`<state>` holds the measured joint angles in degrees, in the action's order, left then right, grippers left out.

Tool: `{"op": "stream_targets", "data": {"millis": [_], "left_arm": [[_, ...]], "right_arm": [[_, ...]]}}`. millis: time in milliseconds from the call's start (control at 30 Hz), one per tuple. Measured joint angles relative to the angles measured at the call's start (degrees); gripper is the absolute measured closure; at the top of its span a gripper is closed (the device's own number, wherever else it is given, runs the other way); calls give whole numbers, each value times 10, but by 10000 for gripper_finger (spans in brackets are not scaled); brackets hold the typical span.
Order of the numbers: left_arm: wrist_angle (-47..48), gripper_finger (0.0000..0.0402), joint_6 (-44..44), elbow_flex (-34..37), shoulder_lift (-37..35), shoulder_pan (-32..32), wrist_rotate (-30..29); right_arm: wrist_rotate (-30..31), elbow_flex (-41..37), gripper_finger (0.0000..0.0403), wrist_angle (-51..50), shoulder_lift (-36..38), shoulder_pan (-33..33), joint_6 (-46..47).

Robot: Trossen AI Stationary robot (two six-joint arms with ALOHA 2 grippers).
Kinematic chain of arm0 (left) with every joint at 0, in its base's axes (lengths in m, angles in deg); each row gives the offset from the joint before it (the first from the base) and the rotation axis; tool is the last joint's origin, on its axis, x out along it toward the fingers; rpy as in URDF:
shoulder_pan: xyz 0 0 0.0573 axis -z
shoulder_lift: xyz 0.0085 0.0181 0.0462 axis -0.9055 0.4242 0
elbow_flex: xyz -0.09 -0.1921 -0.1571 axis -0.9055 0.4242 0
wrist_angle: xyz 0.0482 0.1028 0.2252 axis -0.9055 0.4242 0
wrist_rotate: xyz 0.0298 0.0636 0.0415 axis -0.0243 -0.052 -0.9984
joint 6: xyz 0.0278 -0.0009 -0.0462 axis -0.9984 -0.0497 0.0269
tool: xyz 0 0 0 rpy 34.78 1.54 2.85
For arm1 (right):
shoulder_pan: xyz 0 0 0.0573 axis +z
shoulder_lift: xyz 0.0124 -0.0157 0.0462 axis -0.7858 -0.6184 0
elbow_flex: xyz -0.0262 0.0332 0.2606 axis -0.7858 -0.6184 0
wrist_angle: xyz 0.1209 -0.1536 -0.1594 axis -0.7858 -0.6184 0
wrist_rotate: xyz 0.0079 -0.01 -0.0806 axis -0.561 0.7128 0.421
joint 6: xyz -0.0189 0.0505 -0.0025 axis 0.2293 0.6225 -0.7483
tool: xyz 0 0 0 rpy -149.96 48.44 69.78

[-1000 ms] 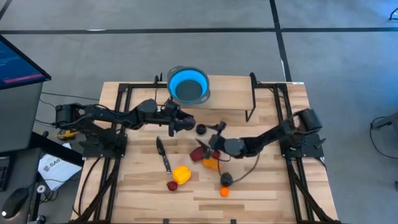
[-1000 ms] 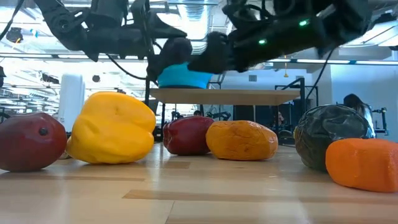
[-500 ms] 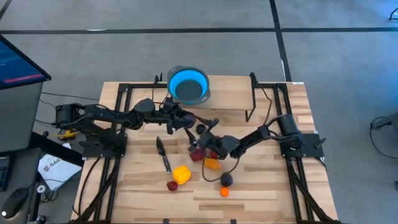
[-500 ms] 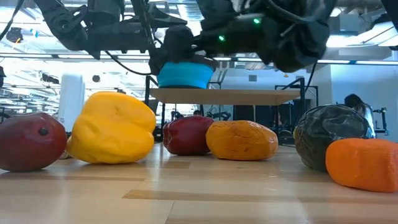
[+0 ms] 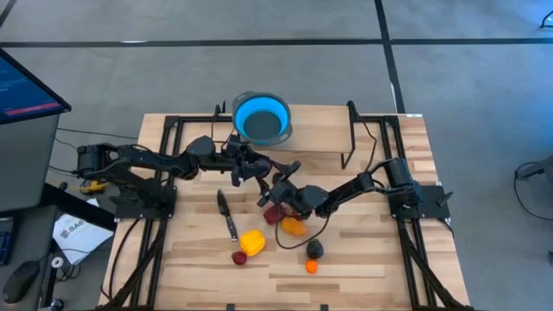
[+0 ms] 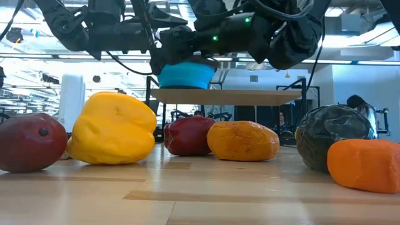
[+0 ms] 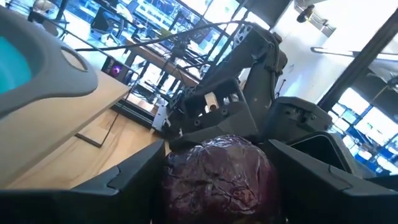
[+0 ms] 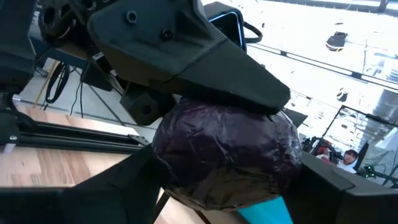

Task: Pick & Place Fruit
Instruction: Put the bottom black plum into the blue strainer bowl on the shelf

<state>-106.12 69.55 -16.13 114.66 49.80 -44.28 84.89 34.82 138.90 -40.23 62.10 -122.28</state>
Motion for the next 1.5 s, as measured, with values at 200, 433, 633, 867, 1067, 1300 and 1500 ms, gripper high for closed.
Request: {"op": "stream_targets", "data": {"millis": [200,433,633,867,1067,1300,1500], "left_arm": [[-8,91,-44,0,-17,-23,89],[-2,46,-139,0,-112,-68,153],[97,44,-249,0,-220,-74,157],[258,64,-321,0,-304,-72,143],[287,81,-284,48,-335,-72,41],[286,92,-236,115,-369,-71,-5],[277,96,-224,137,-386,-70,-9]], "right_arm": [[54,0,166,-6,6,29,-64],[96,0,158,-205,89,61,-22],[19,38,158,-592,226,45,177],[-186,278,158,-1001,240,-60,296],[-308,545,158,-1237,101,-198,243],[-408,668,157,-1306,-31,-313,241],[-420,655,147,-1326,-38,-352,291]]}}
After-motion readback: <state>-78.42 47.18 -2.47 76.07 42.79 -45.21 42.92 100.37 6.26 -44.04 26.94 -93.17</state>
